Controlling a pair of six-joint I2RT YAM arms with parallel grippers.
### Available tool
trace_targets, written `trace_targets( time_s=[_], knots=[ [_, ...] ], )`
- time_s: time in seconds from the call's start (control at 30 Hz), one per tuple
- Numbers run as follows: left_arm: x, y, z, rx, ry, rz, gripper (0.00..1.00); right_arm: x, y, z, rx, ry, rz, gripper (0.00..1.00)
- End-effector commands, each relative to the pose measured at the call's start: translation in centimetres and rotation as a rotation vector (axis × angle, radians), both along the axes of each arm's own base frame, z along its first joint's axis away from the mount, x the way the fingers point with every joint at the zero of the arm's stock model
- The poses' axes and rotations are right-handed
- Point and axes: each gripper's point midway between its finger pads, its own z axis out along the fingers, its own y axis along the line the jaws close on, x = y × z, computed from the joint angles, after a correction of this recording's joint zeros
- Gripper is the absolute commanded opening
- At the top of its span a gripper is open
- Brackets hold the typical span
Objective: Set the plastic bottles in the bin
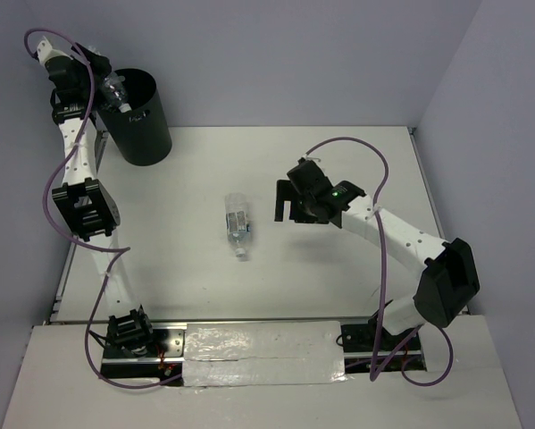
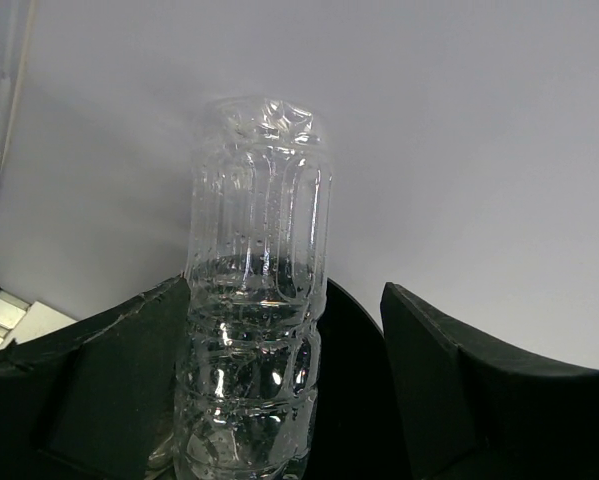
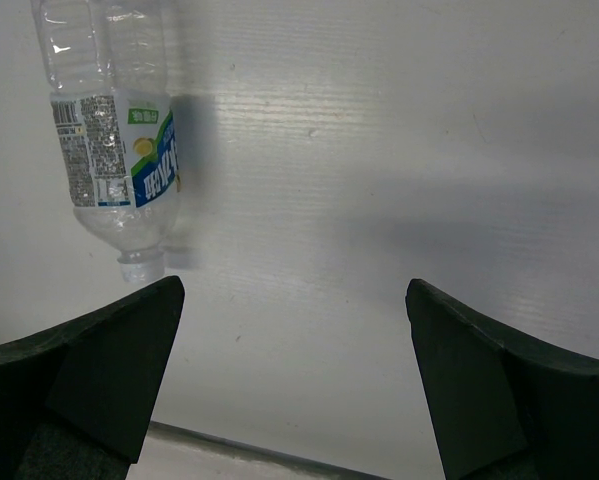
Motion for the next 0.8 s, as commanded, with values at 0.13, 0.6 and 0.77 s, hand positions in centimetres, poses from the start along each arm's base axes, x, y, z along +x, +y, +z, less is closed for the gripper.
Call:
trace_targets(
  time_s=[0.13,0.6,0.77],
  knots=[
    [0.3,0.1,1.8,0.050,-0.066,-0.001,0.88,0.6,1.0,1.2,0.019,-0.024,0.018,1.00],
    [1.2,-0.6,-1.1,0.069,-0.009,-0.017,0.86,0.7,1.3,1.0,0.028,-0.018,0.023,1.00],
    [0.9,-0.8,0.0,0.081,-0.023,-0.019,0.65,0.7,1.4,1.0,0.031,-0.016,0.024,1.00]
  ],
)
